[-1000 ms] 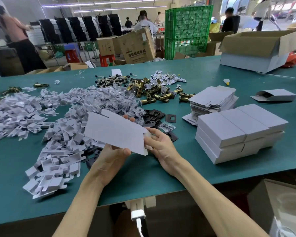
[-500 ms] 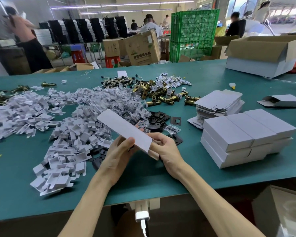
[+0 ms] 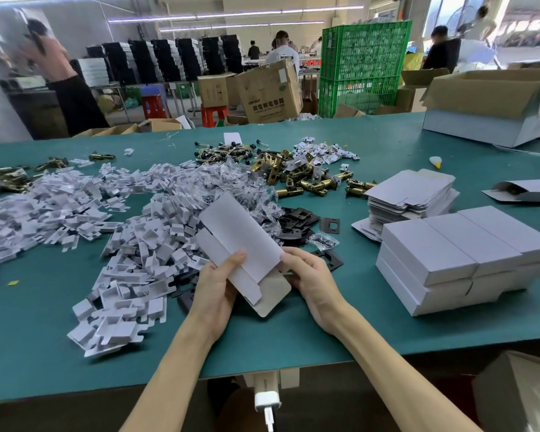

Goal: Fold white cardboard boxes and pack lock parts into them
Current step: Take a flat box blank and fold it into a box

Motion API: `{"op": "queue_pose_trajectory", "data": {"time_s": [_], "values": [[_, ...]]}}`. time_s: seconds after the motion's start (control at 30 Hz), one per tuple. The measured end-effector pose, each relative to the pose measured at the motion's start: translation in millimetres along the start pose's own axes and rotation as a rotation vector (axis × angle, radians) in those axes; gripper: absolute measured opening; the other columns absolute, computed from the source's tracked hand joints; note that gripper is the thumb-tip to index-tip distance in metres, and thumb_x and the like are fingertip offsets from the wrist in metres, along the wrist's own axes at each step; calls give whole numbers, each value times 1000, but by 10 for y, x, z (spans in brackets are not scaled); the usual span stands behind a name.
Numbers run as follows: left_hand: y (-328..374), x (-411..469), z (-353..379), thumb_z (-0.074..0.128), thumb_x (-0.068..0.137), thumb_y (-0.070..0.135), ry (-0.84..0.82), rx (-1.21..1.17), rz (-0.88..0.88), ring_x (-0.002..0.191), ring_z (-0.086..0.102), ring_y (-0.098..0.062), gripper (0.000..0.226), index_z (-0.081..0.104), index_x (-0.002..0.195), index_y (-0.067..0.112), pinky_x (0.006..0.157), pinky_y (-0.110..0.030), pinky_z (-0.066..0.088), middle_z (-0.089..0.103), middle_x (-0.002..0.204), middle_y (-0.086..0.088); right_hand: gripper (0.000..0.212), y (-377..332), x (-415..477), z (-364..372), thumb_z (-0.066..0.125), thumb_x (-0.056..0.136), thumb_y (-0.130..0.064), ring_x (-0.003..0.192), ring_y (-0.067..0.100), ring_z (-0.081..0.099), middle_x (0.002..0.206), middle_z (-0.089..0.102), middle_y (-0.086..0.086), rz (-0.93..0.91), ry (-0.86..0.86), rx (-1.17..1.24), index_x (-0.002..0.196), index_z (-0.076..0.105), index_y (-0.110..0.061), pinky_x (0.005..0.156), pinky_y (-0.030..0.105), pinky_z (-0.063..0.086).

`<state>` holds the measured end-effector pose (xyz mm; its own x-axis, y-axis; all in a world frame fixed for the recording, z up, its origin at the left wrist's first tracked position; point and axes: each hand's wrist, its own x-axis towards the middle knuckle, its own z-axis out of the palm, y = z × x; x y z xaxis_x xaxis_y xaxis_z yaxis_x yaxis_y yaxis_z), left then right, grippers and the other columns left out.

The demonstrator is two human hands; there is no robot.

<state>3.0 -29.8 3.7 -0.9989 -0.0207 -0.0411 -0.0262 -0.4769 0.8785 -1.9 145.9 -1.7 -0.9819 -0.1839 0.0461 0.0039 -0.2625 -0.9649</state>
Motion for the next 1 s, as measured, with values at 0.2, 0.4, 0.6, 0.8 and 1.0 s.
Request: {"op": "queue_pose_trajectory", "data": {"time_s": [0.2,0.4,0.6,0.8,1.0], "values": [[-18,-53,32,85,79,37,-109,181,-11,101,74,-27,36,81,109,18,81,-32,60,76,115,-15,36,9,-34,2,77,87,-40,84,20,68,96,76,12,-47,10,-120,101,73,-7,74,34,53],[-14,-62,78,82,81,48,-44,160,-13,109,73,-28,41,80,111,19,89,-37,58,76,120,-13,33,12,-25,2,72,93,-31,86,28,68,104,73,23,-22,39,-80,104,71,0,80,44,50],[-11,-53,83,73,89,43,7,147,-37,105,74,-28,32,81,106,17,89,-39,60,77,116,-12,47,-24,-44,31,61,101,-36,79,26,53,86,62,17,-26,82,-83,93,61,10,75,41,39],[-46,-35,76,68,91,47,15,184,-13,105,74,-28,39,78,108,14,91,-39,59,78,116,-12,56,-38,-42,53,59,102,-31,81,26,39,85,52,14,-52,97,-67,95,53,24,75,41,28],[-44,12,22,56,101,48,77,146,-18,104,75,-30,46,74,118,9,82,-35,62,77,116,-14,38,-30,-57,38,61,102,-29,72,18,52,76,65,4,-32,64,-101,78,71,-1,66,27,39]]}}
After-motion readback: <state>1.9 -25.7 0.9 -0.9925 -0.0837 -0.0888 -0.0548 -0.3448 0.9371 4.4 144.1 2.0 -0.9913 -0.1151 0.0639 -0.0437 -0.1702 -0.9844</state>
